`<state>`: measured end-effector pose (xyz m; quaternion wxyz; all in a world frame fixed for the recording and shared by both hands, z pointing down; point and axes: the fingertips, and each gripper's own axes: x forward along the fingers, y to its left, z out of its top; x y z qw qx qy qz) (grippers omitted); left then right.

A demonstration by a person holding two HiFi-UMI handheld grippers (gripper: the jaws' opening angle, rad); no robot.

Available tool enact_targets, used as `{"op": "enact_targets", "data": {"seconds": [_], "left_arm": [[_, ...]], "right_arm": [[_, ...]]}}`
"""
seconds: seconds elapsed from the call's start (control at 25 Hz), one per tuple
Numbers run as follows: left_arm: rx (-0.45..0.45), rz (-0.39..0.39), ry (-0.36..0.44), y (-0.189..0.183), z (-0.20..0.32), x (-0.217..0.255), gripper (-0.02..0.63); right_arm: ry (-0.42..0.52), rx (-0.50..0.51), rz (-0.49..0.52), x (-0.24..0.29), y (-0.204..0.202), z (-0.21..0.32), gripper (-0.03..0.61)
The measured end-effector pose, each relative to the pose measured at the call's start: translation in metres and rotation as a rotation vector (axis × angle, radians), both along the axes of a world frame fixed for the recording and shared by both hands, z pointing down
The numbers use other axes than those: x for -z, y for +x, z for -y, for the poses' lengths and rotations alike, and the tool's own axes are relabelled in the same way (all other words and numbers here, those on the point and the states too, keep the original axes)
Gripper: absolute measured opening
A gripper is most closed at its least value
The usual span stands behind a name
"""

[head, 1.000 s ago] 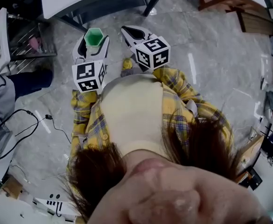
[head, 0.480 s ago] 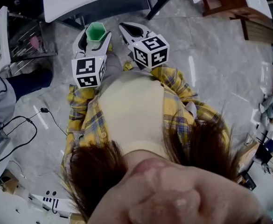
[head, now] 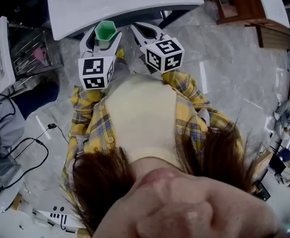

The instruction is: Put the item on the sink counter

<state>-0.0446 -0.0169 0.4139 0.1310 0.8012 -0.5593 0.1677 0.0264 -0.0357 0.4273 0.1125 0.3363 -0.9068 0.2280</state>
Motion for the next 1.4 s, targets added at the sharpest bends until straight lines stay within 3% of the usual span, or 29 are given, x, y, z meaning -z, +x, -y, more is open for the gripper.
{"op": "enact_targets", "data": {"seconds": [0.76,1.12,1.4], "left_arm": [[-0.034,-0.022,-0.001,-0.09,0.12,-0.001,0.33],[-0.053,0.002,0.025,-0.102,0.165,0.005,0.33],[-0.017,-0.001,0.02,-0.109,0.209,-0.003,0.33]], "right_arm": [[-0.03,-0.044,-0.033,-0.009,-0.083,0.115,0.014],[-0.037,-0.035,-0.076,-0.01,-0.102,0.147,0.014],[-0.046,0.013,-0.103,-0.015,-0.111,0.175,0.014]]}}
